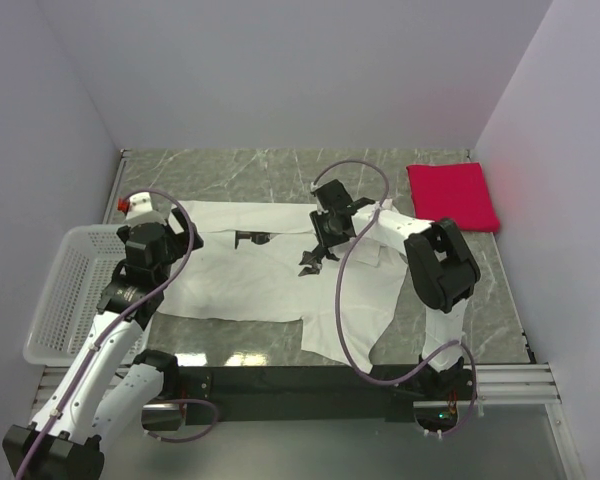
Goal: Fold and stack the t-shirts
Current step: Fold the tshirt
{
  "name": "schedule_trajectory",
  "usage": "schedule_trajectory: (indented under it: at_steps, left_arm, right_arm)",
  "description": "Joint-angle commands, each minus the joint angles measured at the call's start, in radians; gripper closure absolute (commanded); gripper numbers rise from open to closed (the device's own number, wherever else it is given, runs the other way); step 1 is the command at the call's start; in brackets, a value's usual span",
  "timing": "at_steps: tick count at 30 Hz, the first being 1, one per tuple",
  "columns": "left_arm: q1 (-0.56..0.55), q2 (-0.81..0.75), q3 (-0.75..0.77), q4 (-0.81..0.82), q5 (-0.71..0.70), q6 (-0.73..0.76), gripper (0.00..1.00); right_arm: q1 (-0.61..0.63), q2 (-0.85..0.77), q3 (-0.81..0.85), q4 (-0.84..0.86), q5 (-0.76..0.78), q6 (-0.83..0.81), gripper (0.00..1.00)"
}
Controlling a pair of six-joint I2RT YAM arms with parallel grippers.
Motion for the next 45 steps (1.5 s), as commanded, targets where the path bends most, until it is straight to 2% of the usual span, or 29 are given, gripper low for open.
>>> schedule_trajectory:
  at_steps: [1,4,7,8,9,15,20,23,24,25,27,30,32,36,40,45]
  left_arm:
    - [0.002,-0.004,-0.007,0.048,-0.013,0.02,0.02]
    - [0.002,-0.002,-0.007,0.051,-0.006,0.024,0.02]
    - [0.002,-0.002,-0.007,0.051,-0.005,0.024,0.02]
    - [0.002,-0.002,-0.007,0.049,-0.005,0.022,0.02]
    - [0.002,0.001,-0.007,0.049,-0.006,0.024,0.02]
    - [0.002,0.002,-0.007,0.049,-0.003,0.025,0.02]
    - [0.002,0.022,-0.006,0.043,0.003,0.025,0.02]
    - [0.002,0.033,0.0,0.039,0.003,0.025,0.02]
    - [0.002,0.036,0.0,0.037,0.006,0.025,0.02]
    - [0.002,0.038,0.0,0.039,0.007,0.028,0.02]
    - [0.002,0.045,-0.001,0.039,0.015,0.027,0.02]
    - [0.002,0.065,0.002,0.034,0.023,0.025,0.02]
    - [0.002,0.088,0.005,0.042,0.036,0.017,0.02]
    - [0.003,0.191,0.071,0.029,0.085,-0.045,0.02]
    - [0.005,0.388,0.157,0.054,0.147,-0.09,0.02]
    - [0.052,0.635,0.327,0.055,0.187,-0.165,0.03]
  right_arm:
    - [0.015,0.01,0.033,-0.031,0.05,0.012,0.59]
    - [0.019,-0.016,0.013,-0.043,0.066,0.034,0.63]
    - [0.024,-0.028,0.025,-0.089,0.064,0.051,0.81]
    - [0.027,-0.036,0.034,-0.096,0.07,0.054,0.93]
    - [0.028,-0.044,0.04,-0.105,0.075,0.064,0.99]
    - [0.036,-0.061,0.144,-0.258,0.092,0.188,1.0]
    - [0.041,-0.01,0.229,-0.395,0.097,0.325,1.0]
    - [0.041,0.008,0.226,-0.39,0.061,0.367,0.95]
    - [0.042,0.013,0.223,-0.381,0.037,0.365,0.92]
    - [0.044,0.012,0.217,-0.357,-0.013,0.364,0.84]
    - [0.039,-0.002,0.2,-0.326,-0.063,0.347,0.8]
    - [0.01,-0.073,0.165,-0.269,-0.036,0.325,0.68]
    - [-0.06,-0.123,0.137,-0.229,-0.02,0.307,0.6]
    - [-0.229,-0.163,0.094,-0.122,-0.025,0.284,0.59]
    - [-0.396,-0.156,0.065,-0.038,-0.071,0.298,0.59]
    - [-0.502,-0.067,0.101,0.001,-0.118,0.35,0.59]
